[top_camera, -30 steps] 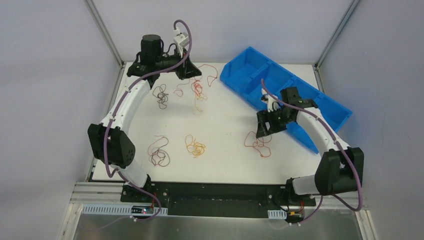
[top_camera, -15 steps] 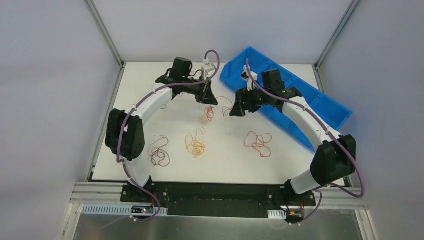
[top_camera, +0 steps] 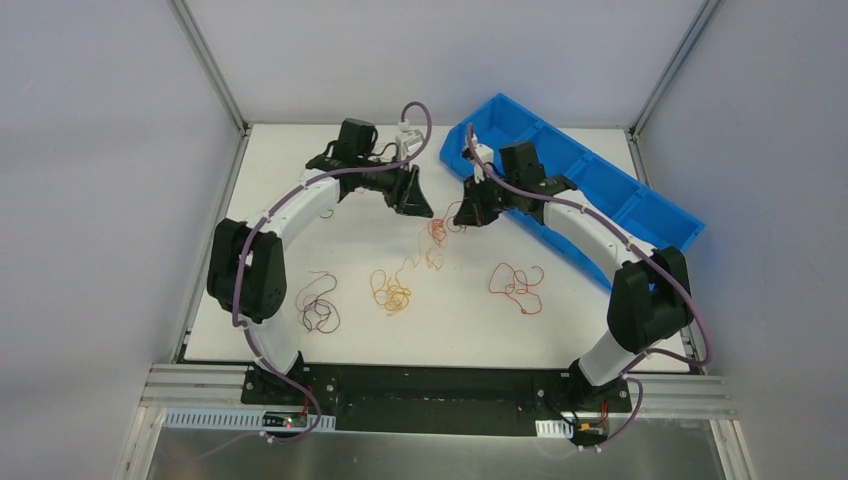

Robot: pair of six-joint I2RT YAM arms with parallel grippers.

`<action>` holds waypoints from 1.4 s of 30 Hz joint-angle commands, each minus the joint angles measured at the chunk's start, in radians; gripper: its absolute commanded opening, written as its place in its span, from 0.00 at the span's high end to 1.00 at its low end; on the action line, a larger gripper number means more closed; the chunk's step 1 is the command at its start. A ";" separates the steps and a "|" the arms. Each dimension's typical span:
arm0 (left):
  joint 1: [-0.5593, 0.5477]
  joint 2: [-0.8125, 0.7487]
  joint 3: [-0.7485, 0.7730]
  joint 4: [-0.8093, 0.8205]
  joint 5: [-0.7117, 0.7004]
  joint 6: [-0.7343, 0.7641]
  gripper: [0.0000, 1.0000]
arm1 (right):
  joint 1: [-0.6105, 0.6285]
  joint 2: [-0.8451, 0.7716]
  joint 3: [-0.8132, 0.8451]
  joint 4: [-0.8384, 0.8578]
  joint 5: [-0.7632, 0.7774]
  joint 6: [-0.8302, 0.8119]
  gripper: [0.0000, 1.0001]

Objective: Untangle the cables

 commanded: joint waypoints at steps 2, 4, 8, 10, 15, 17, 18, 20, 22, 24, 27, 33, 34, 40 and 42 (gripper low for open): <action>0.124 -0.122 -0.156 0.028 -0.155 0.015 0.35 | -0.028 -0.064 -0.010 0.019 0.018 0.016 1.00; 0.121 -0.145 -0.226 0.044 -0.175 0.023 0.19 | -0.032 -0.066 -0.021 0.019 0.019 0.022 1.00; 0.069 -0.114 -0.280 0.111 -0.231 -0.086 0.14 | -0.035 -0.060 -0.024 0.023 0.017 0.039 1.00; 0.037 -0.090 -0.288 0.178 -0.254 -0.169 0.12 | -0.036 -0.056 -0.020 0.023 0.018 0.040 1.00; -0.039 -0.029 -0.326 0.405 -0.313 -0.343 0.09 | -0.038 -0.050 -0.008 0.022 0.026 0.059 1.00; -0.070 0.010 -0.325 0.473 -0.333 -0.392 0.09 | -0.038 -0.050 -0.005 0.022 0.028 0.066 1.00; -0.086 0.036 -0.318 0.493 -0.335 -0.401 0.10 | -0.038 -0.050 -0.005 0.022 0.030 0.068 1.00; -0.115 0.086 -0.304 0.516 -0.365 -0.420 0.12 | -0.040 -0.052 -0.005 0.022 0.037 0.068 1.00; -0.125 0.148 -0.295 0.555 -0.364 -0.467 0.18 | -0.047 -0.051 -0.003 0.023 0.043 0.071 1.00; -0.125 0.180 -0.289 0.557 -0.376 -0.491 0.29 | -0.056 -0.048 0.006 0.017 0.049 0.085 1.00; -0.122 0.170 -0.305 0.518 -0.383 -0.447 0.63 | -0.084 -0.048 0.027 0.002 0.054 0.105 1.00; -0.013 0.067 -0.362 0.305 -0.428 -0.402 1.00 | -0.190 -0.090 0.115 -0.078 0.059 0.122 1.00; 0.020 0.056 -0.378 0.286 -0.427 -0.408 1.00 | -0.208 -0.100 0.136 -0.092 0.061 0.121 1.00; 0.127 0.037 -0.394 0.149 -0.434 -0.325 1.00 | -0.310 -0.179 0.224 -0.117 0.070 0.173 1.00; 0.134 0.045 -0.384 0.133 -0.429 -0.304 1.00 | -0.332 -0.202 0.245 -0.123 0.077 0.193 1.00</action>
